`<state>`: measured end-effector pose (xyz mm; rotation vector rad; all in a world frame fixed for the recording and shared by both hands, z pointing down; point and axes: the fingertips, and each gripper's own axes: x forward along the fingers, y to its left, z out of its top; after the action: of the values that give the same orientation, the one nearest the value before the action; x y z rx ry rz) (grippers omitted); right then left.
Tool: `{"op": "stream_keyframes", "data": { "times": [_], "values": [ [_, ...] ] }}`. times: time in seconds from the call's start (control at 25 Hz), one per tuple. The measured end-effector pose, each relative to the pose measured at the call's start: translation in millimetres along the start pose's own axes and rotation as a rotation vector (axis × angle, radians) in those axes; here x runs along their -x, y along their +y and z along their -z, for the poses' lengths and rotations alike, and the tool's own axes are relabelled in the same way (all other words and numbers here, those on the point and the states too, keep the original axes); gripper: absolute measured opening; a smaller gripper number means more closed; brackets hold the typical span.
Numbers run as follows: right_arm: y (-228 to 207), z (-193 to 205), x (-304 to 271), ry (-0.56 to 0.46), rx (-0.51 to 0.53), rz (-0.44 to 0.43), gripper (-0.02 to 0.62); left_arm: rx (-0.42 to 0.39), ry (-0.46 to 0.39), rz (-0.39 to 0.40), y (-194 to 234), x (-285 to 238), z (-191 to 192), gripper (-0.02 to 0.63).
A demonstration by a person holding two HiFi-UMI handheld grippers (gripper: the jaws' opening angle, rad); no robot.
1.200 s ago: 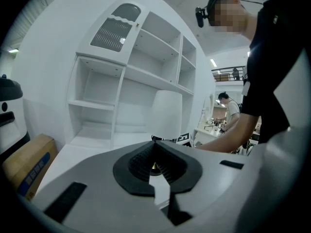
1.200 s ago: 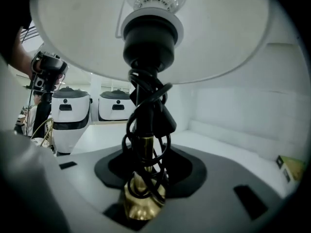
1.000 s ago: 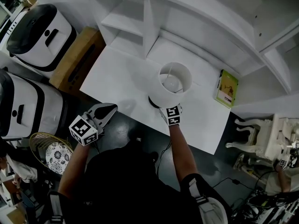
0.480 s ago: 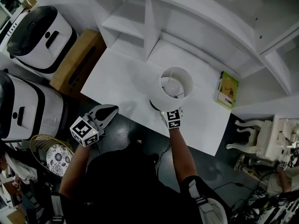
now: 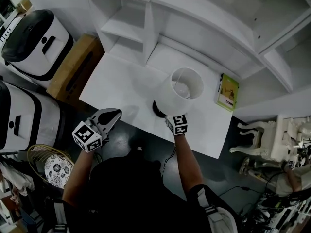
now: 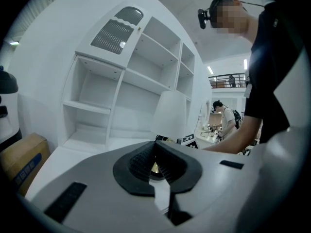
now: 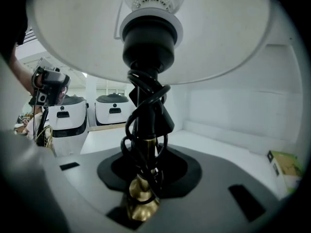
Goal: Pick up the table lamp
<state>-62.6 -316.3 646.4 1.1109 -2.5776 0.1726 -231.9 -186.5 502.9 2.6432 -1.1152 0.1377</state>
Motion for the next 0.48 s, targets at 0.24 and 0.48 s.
{"op": "stream_keyframes", "data": {
  "times": [0.24, 0.48],
  "values": [
    [-15, -14, 33, 0.008, 0.006, 0.034, 0.117, 0.003, -0.027, 0.018, -10, -8, -5, 0.011],
    [-23, -14, 61, 0.033, -0.009, 0.083, 0.117, -0.010, -0.044, 0.044, -27, -12, -9, 0.011]
  ]
}}
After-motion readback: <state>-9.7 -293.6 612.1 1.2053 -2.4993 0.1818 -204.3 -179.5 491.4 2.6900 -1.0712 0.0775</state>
